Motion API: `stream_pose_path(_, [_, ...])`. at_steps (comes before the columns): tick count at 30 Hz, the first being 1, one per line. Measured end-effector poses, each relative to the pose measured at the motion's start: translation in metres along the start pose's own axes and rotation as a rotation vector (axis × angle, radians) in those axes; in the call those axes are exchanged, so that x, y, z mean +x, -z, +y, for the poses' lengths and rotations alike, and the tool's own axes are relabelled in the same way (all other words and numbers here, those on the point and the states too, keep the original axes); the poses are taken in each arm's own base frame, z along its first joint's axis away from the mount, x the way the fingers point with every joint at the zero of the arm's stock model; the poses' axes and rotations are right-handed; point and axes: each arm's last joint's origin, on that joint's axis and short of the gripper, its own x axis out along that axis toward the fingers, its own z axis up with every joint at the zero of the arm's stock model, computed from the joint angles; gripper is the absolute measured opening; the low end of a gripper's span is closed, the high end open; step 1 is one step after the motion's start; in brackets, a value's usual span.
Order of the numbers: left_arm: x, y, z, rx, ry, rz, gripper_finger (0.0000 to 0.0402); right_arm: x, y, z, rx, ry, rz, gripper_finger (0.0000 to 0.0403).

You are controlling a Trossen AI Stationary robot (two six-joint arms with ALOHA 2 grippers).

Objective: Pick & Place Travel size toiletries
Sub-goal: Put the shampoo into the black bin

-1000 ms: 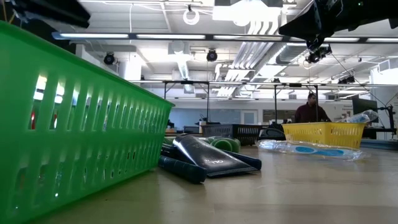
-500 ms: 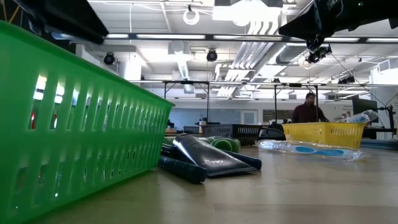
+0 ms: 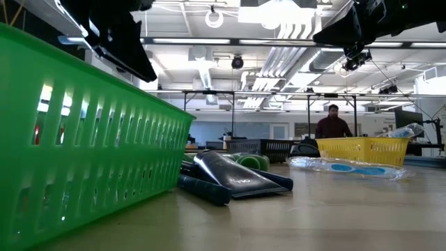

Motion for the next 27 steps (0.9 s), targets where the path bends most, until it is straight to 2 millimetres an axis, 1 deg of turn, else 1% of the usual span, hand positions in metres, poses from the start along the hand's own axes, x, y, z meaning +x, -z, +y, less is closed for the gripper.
stream_pose_path(7, [0.017, -0.012, 0.016, 0.069, -0.034, 0.032, 0.0148, 0.0, 0.0, 0.0, 0.0, 0.0, 0.0, 0.0004])
stream_pose_path(10, [0.025, -0.018, 0.024, 0.07, -0.033, 0.042, 0.0148, 0.0, 0.0, 0.0, 0.0, 0.0, 0.0, 0.0004])
stream_pose_path(14, [0.037, -0.031, 0.032, 0.073, 0.032, 0.035, 0.0148, 0.0, 0.0, 0.0, 0.0, 0.0, 0.0, 0.0004])
stream_pose_path(19, [0.048, -0.048, 0.041, 0.1, 0.121, -0.024, 0.0148, 0.0, 0.0, 0.0, 0.001, 0.0, 0.0, 0.0004])
stream_pose_path(24, [0.056, -0.062, 0.05, 0.126, 0.233, -0.085, 0.0148, 0.0, 0.0, 0.0, 0.001, 0.0, 0.0, 0.0004])
stream_pose_path(27, [0.06, -0.068, 0.056, 0.146, 0.271, -0.11, 0.0148, 0.0, 0.0, 0.0, 0.001, 0.0, 0.0, 0.0004])
